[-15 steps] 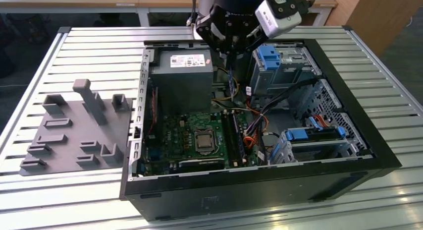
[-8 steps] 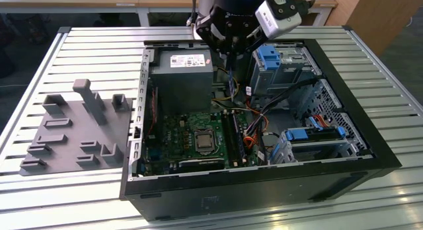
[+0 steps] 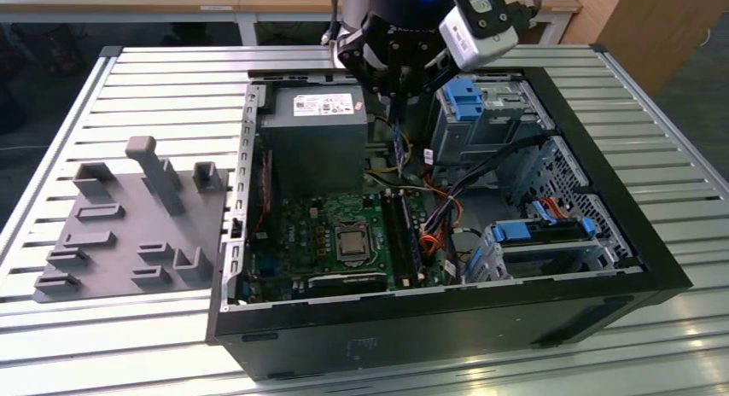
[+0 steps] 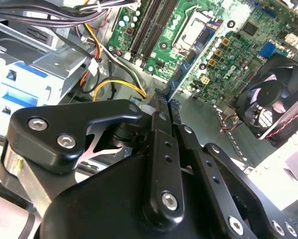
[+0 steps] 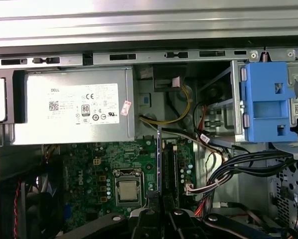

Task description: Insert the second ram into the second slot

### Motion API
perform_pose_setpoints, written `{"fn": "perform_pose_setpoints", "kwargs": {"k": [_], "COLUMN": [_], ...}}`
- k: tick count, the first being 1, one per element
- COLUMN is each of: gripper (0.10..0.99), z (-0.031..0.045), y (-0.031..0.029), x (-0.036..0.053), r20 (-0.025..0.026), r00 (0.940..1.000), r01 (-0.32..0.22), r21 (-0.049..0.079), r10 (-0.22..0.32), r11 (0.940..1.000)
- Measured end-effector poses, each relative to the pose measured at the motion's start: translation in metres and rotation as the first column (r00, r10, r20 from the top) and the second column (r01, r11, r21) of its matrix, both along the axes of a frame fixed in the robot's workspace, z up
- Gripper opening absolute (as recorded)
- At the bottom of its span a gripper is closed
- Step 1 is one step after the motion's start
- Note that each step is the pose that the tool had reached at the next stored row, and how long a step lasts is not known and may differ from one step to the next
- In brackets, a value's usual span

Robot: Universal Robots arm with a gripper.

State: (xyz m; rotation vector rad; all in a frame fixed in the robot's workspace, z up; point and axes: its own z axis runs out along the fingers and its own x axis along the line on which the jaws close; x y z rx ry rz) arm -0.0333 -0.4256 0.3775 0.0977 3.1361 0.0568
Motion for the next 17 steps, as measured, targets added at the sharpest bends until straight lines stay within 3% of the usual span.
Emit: {"fn": "perform_pose_setpoints", "kwargs": {"k": [11,17], "gripper": [0.137,0.137], "z": [-0.0073,-0.0101], "y": [-0.0037,-0.0039], "x": [0.0000,0.0000], "r20": [-0.0008,-0.0038], "r00": [1.0000,1.0000], "r01": [-0.006,-0.006], "r21": [0.002,0.002], "r10": [0.006,0.006], "r11": [1.0000,1.0000]}}
